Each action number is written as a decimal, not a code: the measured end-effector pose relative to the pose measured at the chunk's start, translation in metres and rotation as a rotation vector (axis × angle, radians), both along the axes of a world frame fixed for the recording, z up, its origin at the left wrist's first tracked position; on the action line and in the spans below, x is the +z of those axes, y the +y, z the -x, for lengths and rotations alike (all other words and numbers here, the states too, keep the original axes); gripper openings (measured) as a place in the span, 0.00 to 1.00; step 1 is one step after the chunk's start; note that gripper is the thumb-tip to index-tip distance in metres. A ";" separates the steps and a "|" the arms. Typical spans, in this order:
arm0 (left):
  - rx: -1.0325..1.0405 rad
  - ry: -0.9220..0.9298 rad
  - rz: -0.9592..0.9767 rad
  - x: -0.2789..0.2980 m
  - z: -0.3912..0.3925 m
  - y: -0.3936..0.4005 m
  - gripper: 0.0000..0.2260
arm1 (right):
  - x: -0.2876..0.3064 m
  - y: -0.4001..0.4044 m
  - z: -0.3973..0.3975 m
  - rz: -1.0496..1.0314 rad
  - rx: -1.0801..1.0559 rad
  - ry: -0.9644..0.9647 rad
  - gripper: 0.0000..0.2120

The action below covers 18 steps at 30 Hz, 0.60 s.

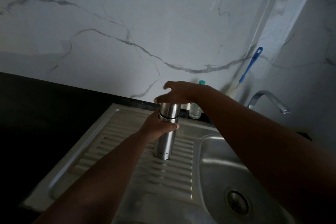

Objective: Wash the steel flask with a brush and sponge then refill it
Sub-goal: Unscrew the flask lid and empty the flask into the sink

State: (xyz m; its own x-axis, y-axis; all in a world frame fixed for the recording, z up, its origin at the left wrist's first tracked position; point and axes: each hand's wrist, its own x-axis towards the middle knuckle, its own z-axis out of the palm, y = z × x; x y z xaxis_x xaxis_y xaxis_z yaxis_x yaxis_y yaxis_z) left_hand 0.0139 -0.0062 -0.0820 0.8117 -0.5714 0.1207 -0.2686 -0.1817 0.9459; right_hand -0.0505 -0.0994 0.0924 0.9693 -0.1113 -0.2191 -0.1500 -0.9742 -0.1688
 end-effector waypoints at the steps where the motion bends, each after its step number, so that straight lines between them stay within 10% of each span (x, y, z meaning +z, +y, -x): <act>1: -0.002 0.002 0.010 0.000 0.001 0.000 0.18 | -0.004 -0.001 -0.001 0.124 -0.026 0.009 0.34; 6: -0.009 -0.013 0.027 -0.002 0.001 0.002 0.18 | -0.012 0.001 -0.005 0.048 0.035 0.048 0.19; 11: -0.013 -0.004 0.042 -0.002 0.003 0.001 0.19 | -0.016 -0.002 -0.001 0.045 -0.060 0.054 0.40; 18: -0.033 0.032 0.047 -0.001 0.002 0.003 0.20 | -0.010 -0.003 0.004 0.004 0.053 -0.083 0.20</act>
